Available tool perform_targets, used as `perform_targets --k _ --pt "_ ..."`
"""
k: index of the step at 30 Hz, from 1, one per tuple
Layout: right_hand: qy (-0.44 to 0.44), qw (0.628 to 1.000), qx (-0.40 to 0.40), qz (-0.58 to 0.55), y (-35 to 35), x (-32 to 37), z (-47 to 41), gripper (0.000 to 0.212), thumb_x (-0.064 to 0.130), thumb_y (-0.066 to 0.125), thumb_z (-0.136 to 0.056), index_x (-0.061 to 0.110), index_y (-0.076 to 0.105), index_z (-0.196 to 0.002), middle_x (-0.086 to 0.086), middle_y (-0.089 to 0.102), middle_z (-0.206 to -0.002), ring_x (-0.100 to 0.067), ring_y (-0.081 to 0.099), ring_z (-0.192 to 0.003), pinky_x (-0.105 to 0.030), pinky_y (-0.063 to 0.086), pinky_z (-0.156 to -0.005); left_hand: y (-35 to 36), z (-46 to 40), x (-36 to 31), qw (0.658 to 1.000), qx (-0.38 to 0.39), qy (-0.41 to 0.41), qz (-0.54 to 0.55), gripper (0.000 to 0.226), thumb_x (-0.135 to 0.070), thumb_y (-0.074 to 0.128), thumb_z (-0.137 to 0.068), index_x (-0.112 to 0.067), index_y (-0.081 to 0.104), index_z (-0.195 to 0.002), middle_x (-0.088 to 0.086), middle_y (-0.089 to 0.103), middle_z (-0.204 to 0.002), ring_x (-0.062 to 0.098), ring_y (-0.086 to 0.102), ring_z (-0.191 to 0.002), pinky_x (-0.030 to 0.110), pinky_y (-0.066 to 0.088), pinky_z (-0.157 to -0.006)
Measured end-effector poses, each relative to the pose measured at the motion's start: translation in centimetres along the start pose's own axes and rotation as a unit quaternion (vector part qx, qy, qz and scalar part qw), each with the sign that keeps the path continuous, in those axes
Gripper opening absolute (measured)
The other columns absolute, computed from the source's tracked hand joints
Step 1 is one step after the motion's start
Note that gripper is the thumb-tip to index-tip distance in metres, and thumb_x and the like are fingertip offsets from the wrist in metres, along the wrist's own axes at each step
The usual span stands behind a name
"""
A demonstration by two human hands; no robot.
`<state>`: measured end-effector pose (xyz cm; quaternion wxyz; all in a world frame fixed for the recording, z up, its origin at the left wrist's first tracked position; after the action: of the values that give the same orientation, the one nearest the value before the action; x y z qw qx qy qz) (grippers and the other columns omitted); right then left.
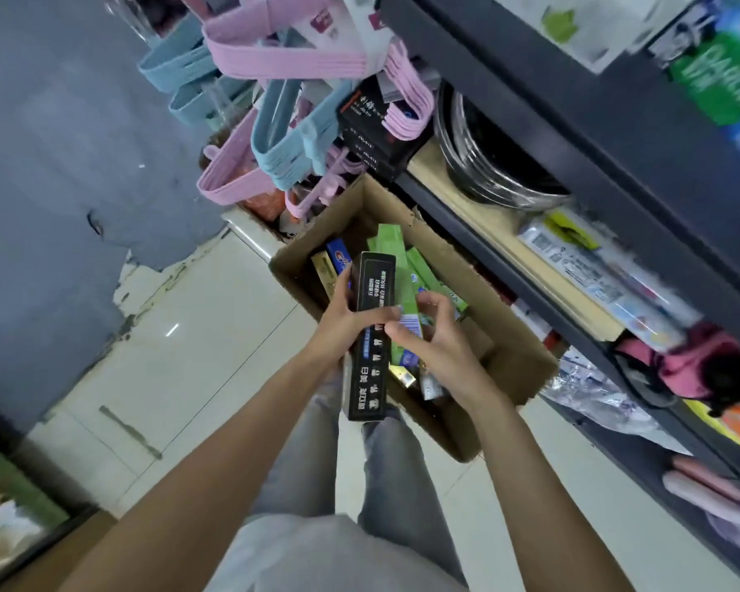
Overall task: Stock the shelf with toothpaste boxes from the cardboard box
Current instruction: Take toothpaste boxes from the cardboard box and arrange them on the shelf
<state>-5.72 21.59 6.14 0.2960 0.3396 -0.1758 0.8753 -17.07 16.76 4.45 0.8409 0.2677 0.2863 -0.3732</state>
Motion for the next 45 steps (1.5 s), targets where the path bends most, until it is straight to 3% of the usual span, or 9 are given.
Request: perform_targets --k 4,10,17,27,31,34,40,43,45 --pt "0.032 0.989 -0.017 -0.146 -2.0 0.1 5.3 0.051 0.007 0.065 -0.084 0.025 0.04 -0.125 0.005 0.06 -0.108 -0.011 0.065 -0.093 -0.032 0.053 -0.08 2.1 5.0 -0.1 0.998 0.042 -0.024 -0.032 0.089 -0.019 0.08 -0.058 -0.029 0.039 -0.136 0.008 0.065 -0.113 0.022 0.067 -0.091 0.035 0.055 -0.073" --pt "0.055 0.925 -0.037 -0.374 -5.0 -0.3 13.7 0.051 -0.012 0.037 -0.085 0.009 0.043 -0.132 -0.014 0.07 -0.093 -0.027 0.069 -0.076 -0.036 0.055 -0.067 4.4 10.5 -0.8 0.988 0.041 -0.113 0.093 0.026 -0.022 0.057 -0.083 -0.004 0.061 -0.101 0.011 0.069 -0.076 0.022 0.066 -0.059 0.03 0.057 -0.058" --pt "-0.009 0.912 -0.147 -0.383 -8.4 -2.0 20.0 0.037 0.001 0.06 -0.085 0.018 0.055 -0.117 -0.001 0.073 -0.097 -0.019 0.07 -0.07 -0.025 0.052 -0.054 7.0 11.5 -0.8 0.989 0.053 -0.133 0.04 0.025 -0.029 0.057 -0.086 -0.008 0.065 -0.094 0.011 0.07 -0.077 0.022 0.066 -0.063 0.029 0.055 -0.061" --pt "-0.025 0.863 -0.247 -0.441 -14.7 -6.2 27.3 0.04 0.0 0.059 -0.086 0.013 0.05 -0.123 -0.013 0.067 -0.108 -0.023 0.07 -0.07 -0.027 0.053 -0.054 15.7 15.3 0.1 0.982 0.115 -0.15 -0.019 0.075 -0.053 0.067 -0.069 -0.006 0.056 -0.126 0.021 0.062 -0.119 0.035 0.061 -0.106 0.044 0.048 -0.091" --pt "-0.053 0.859 -0.232 -0.454 -19.4 -7.6 29.8 0.034 0.0 0.058 -0.086 0.011 0.055 -0.118 -0.005 0.073 -0.093 -0.022 0.071 -0.069 -0.027 0.054 -0.055 21.2 16.4 0.3 0.981 0.145 -0.111 -0.062 0.042 -0.034 0.061 -0.081 -0.005 0.06 -0.112 0.018 0.066 -0.103 0.033 0.061 -0.095 0.043 0.046 -0.09" --pt "-0.079 0.856 -0.209 -0.465 -24.3 -9.5 32.2 0.027 0.001 0.055 -0.086 0.011 0.06 -0.111 -0.001 0.074 -0.085 -0.019 0.071 -0.069 -0.025 0.055 -0.057 26.3 17.0 1.7 0.98 0.164 -0.095 -0.062 0.048 -0.037 0.061 -0.082 -0.003 0.06 -0.115 0.019 0.067 -0.11 0.035 0.062 -0.101 0.044 0.046 -0.095" --pt "-0.095 0.899 -0.174 -0.391 -34.9 -13.9 38.1 0.044 0.002 0.059 -0.084 0.024 0.055 -0.122 0.001 0.065 -0.104 -0.017 0.068 -0.074 -0.029 0.056 -0.061 36.8 18.9 6.2 0.985 0.142 -0.093 -0.024 0.048 -0.038 0.056 -0.082 -0.001 0.062 -0.111 0.017 0.071 -0.094 0.027 0.068 -0.072 0.032 0.056 -0.067" --pt "-0.145 0.954 -0.239 -0.11 -40.3 -14.1 41.0 0.056 0.005 0.063 -0.084 0.043 0.045 -0.121 0.0 0.061 -0.105 -0.009 0.061 -0.074 -0.027 0.051 -0.067 40.5 19.0 8.4 0.989 0.116 -0.087 -0.009 0.044 -0.039 0.054 -0.085 -0.005 0.061 -0.112 0.014 0.069 -0.09 0.025 0.067 -0.068 0.031 0.055 -0.061" --pt "-0.149 0.904 -0.359 0.18 -43.8 -13.8 42.9 0.065 0.013 0.069 -0.075 0.048 0.04 -0.121 0.003 0.063 -0.095 -0.015 0.06 -0.072 -0.03 0.05 -0.062 42.7 19.1 9.3 0.99 0.109 -0.087 0.001 0.036 -0.038 0.051 -0.088 -0.007 0.063 -0.102 0.011 0.069 -0.078 0.022 0.066 -0.06 0.029 0.056 -0.056"
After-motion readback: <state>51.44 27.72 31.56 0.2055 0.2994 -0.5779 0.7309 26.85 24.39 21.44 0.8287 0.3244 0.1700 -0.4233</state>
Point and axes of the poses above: each hand's wrist, its own z-axis away from the middle knuckle, its own y-axis out of the palm, x = y × z, the point moved 10 cm from there along -z, towards the middle knuckle
